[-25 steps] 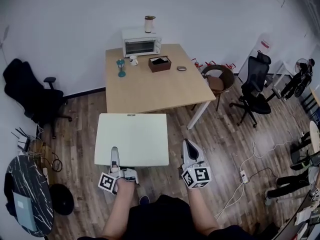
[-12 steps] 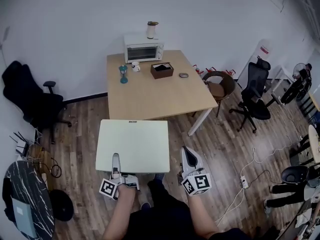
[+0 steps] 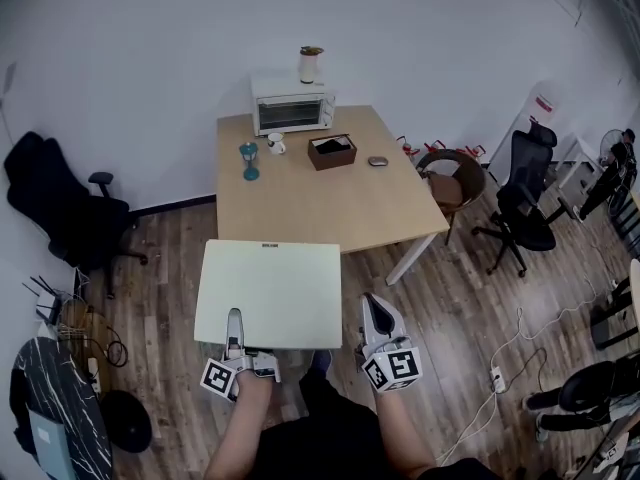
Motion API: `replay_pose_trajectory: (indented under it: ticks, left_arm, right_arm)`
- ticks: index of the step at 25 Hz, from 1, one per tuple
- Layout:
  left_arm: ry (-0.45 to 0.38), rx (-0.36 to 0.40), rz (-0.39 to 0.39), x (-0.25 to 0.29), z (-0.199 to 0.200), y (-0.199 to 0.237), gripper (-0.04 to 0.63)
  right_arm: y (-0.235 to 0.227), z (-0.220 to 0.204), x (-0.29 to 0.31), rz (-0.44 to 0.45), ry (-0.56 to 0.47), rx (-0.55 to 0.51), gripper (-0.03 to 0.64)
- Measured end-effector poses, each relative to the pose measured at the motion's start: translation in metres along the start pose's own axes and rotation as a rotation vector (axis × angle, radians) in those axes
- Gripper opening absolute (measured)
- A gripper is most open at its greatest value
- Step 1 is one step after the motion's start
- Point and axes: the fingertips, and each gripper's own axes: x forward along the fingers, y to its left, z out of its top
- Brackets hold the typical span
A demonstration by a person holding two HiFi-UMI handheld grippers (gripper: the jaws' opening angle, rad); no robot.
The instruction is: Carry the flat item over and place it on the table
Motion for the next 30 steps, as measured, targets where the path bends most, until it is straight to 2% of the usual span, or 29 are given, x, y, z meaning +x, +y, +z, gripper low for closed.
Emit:
replay_pose_trajectory:
  ticks: [7, 12, 20, 25, 30]
  left_arm:
    - [0.007, 0.022, 0.039, 0.079, -0.025, 0.015, 0.287]
    - [-0.015, 0.038, 0.028, 0.137, -0.039, 0.019, 0.287]
    - [-0.06, 0.048, 0.059, 0.225, -0.061, 0.044, 0.287]
    - [-0.076, 0.04, 0.041, 0.25, -0.071, 0.044, 0.288]
    - [-0.086, 0.057, 0.037, 0.273, -0.075, 0.05, 0.288]
  right_arm:
    - [-0.06, 0.01, 0.069, 0.0, 0.001, 0.021, 0.008]
    - [-0.1, 0.014, 0.122, 0.025, 0.012, 0.031, 0.008]
    - [-0.171, 0.018, 0.203, 0.053, 0.005, 0.067, 0.008]
    - [-0.188, 0.011, 0.225, 0.075, 0.018, 0.088, 0.007]
    - [-0.204, 0.004, 0.241, 0.066, 0.046, 0.02, 0.008]
